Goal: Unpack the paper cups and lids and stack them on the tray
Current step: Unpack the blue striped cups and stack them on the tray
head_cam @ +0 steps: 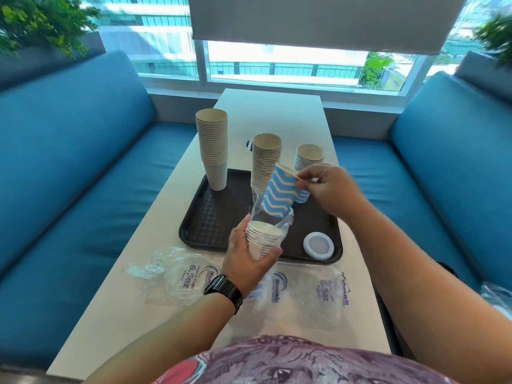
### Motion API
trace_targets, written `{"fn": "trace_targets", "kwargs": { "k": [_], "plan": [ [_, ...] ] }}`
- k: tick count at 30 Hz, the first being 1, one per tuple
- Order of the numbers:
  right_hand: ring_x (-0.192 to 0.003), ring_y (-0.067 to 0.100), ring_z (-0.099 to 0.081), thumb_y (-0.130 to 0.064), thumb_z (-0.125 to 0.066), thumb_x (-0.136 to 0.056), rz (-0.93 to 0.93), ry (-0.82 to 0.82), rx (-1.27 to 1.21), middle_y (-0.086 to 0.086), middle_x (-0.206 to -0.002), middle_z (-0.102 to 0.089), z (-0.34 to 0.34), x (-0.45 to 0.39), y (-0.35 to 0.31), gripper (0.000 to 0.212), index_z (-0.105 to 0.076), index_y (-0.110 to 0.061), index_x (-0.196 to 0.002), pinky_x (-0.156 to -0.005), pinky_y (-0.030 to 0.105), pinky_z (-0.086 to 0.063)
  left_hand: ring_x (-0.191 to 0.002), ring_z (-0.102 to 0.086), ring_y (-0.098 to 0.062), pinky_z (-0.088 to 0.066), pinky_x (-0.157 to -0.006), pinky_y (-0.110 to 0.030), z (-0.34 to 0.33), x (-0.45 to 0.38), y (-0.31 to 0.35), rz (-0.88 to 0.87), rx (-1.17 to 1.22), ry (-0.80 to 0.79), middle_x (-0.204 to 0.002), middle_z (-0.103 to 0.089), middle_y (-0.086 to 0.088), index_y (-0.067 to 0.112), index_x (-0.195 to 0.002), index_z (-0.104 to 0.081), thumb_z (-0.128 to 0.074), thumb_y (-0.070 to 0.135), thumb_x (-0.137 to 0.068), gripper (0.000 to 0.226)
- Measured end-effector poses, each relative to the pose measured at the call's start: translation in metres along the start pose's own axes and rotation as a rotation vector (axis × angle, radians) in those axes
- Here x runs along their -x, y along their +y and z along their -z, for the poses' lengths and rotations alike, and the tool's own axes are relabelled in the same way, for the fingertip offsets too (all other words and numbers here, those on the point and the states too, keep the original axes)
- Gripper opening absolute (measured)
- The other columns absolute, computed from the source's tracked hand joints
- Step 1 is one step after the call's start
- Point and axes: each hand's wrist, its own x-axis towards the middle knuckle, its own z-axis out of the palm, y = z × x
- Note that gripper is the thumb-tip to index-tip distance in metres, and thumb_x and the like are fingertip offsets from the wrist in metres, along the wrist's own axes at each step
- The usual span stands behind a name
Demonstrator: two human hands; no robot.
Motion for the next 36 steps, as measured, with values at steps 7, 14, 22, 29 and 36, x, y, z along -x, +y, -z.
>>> {"fn": "trace_targets", "kwargs": {
  "k": [7,14,22,29,36],
  "plan": [
    [-0.097,0.019,-0.061,-0.018,-0.07,-0.086,0.063,0.183,0.12,0.003,-0.102,-0.07,0.045,-0.053,0.007,0.02,-0.075,-0.014,-0.105,-0.087,0.029,-0.045,-0.12,-0.048,-0.009,-0.037,-0.097,-0.017,-0.001,-0.005,0.0,0.007,-0.034,-0.006,-0.138,-0.041,0.002,0.02,-0.15,-0.03,-0.084,0.037,-0.074,0.095],
    [-0.108,0.027,-0.059,-0.023,-0.064,-0.091,0.087,0.241,0.358,0.007,-0.111,-0.069,0.057,-0.102,0.026,0.024,-0.072,-0.016,-0.113,-0.093,0.033,-0.042,-0.116,-0.047,-0.007,-0.031,-0.084,0.0,-0.007,-0.012,-0.006,0.03,-0.038,-0.032,-0.141,-0.041,0.0,0.024,-0.149,-0.029,-0.084,0.035,-0.074,0.094],
    [-0.106,0.031,-0.056,-0.03,-0.056,-0.094,0.063,0.109,0.642,0.008,-0.107,-0.068,0.026,-0.118,0.056,0.027,-0.071,-0.013,-0.11,-0.088,0.036,-0.04,-0.115,-0.049,-0.004,-0.027,-0.086,0.007,-0.009,-0.015,-0.007,0.047,0.014,0.012,-0.133,-0.044,0.007,0.029,-0.145,-0.033,-0.077,0.06,-0.061,0.1],
    [-0.109,0.031,-0.057,-0.028,-0.056,-0.094,0.024,0.061,0.632,0.01,-0.114,-0.068,0.005,-0.108,0.071,0.028,-0.071,-0.016,-0.114,-0.094,0.037,-0.039,-0.117,-0.051,-0.004,-0.034,-0.09,-0.003,-0.009,-0.014,-0.013,0.05,0.024,0.005,-0.133,-0.044,0.013,0.033,-0.146,-0.032,-0.068,0.069,-0.059,0.101],
    [-0.107,0.034,-0.06,-0.026,-0.056,-0.095,0.028,0.021,0.592,0.01,-0.116,-0.069,-0.001,-0.105,0.076,0.026,-0.071,-0.02,-0.115,-0.098,0.037,-0.038,-0.119,-0.051,-0.006,-0.029,-0.088,0.005,-0.009,-0.013,-0.012,0.045,0.026,0.006,-0.133,-0.042,0.012,0.033,-0.146,-0.031,-0.068,0.069,-0.059,0.1]
  ]
}}
